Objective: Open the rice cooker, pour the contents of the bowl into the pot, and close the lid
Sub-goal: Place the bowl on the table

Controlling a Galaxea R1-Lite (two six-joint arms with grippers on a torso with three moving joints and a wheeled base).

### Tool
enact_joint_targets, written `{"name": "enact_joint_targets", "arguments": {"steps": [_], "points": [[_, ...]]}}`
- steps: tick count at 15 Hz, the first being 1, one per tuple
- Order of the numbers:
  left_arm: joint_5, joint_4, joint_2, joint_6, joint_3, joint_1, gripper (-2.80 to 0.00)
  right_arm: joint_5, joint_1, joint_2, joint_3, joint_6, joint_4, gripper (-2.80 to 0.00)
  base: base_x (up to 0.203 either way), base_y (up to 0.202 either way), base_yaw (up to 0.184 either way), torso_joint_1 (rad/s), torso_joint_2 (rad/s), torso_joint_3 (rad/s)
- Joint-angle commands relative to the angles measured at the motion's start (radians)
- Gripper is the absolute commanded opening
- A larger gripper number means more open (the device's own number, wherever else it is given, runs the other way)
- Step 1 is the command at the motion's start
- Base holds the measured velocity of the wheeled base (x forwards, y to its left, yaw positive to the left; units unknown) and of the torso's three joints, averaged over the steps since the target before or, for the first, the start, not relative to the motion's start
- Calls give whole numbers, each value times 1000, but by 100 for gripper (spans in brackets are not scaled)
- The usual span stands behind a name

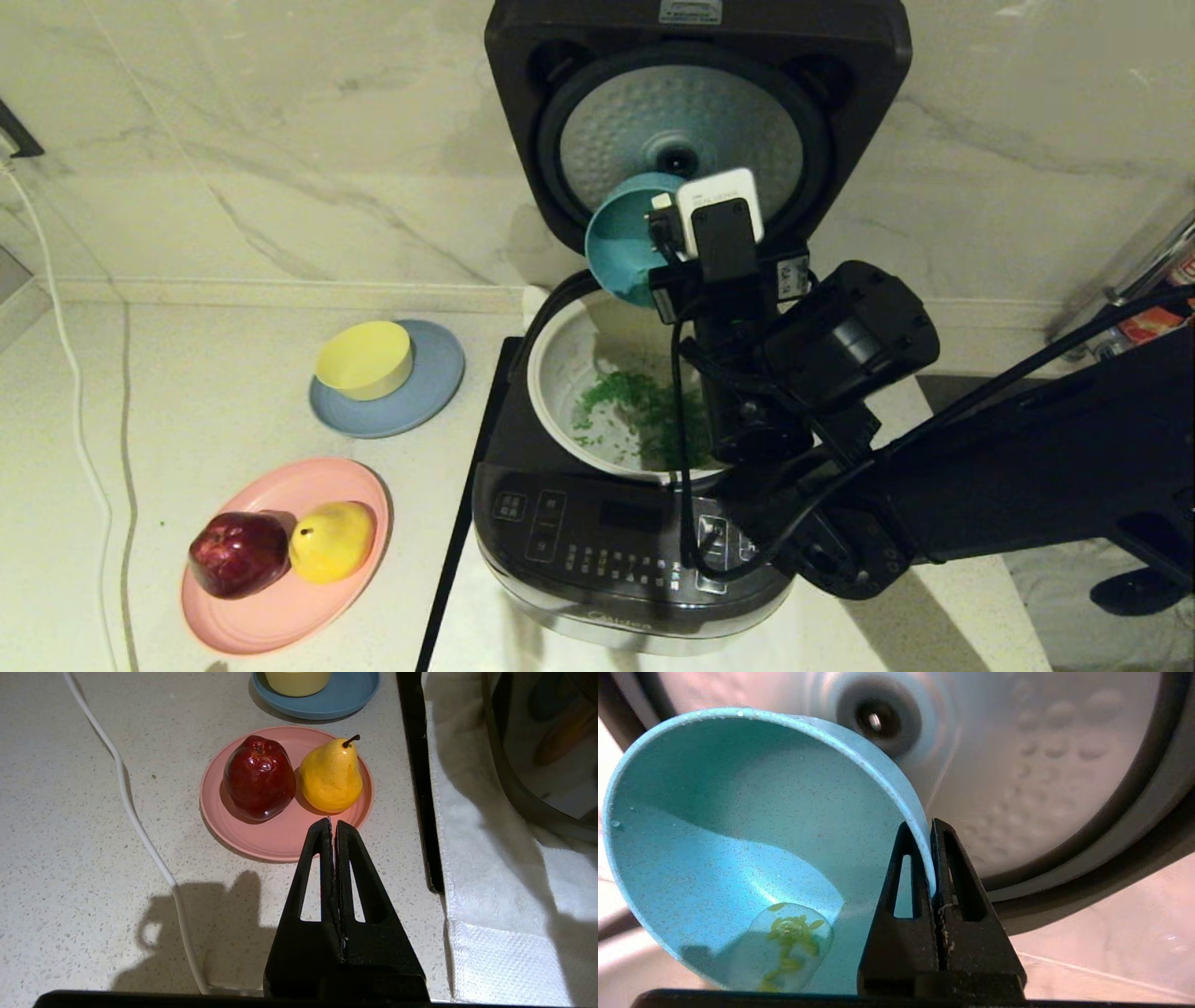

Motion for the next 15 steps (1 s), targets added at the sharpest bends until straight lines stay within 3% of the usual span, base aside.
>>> {"name": "enact_joint_targets", "arguments": {"steps": [1, 15], "points": [[0, 0, -1, 0, 0, 0, -280, 1, -10, 6, 19, -16, -8, -280, 0, 0, 0, 0, 0, 0], [0, 0, -1, 0, 0, 0, -280, 22, 1, 42, 45, -8, -8, -280, 0, 0, 0, 0, 0, 0]]}}
